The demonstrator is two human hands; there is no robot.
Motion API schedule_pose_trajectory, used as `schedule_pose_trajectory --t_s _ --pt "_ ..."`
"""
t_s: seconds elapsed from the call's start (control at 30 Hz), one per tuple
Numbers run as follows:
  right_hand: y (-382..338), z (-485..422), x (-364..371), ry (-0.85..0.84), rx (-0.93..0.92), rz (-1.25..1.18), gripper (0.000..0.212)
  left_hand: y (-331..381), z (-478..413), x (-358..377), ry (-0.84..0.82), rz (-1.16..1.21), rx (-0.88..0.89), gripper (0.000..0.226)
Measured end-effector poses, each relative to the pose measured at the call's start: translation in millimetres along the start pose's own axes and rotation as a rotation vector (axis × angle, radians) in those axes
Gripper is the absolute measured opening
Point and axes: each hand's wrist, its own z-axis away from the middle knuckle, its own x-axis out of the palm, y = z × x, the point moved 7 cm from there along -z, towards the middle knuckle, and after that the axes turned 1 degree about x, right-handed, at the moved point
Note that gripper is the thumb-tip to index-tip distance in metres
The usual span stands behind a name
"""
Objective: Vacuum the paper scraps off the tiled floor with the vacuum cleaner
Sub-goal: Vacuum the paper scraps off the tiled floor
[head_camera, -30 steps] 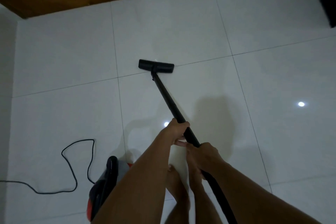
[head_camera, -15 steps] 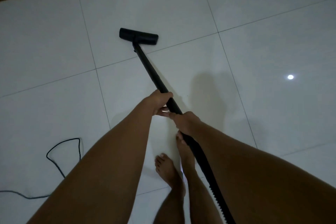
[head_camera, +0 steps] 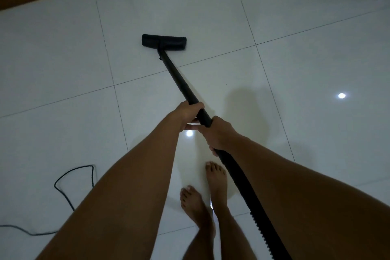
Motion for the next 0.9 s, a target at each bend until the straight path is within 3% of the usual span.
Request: schedule_pose_trajectory --t_s 0.2,0.47,0.63,0.9 --pt "-32.5 35.1 19.0 -0.061 -0.058 0.046 0.035 9.7 23.5 -52.4 0.162 0.101 0.033 0.037" --pt "-94.4 54.4 87.9 -0.37 0.017 -0.108 0.037 -7.8 31.6 -138.0 0.196 0.201 0.037 0.037" --pt "-107.8 41.9 137.6 -0.313 0.072 -0.147 0.023 -32.8 22.0 -167.5 0.214 0.131 0.006 0.045" --pt "-94.2 32.7 175.0 -0.216 0.023 0.117 0.031 -84.4 28.3 -194.8 0.14 0.243 -0.063 0.039"
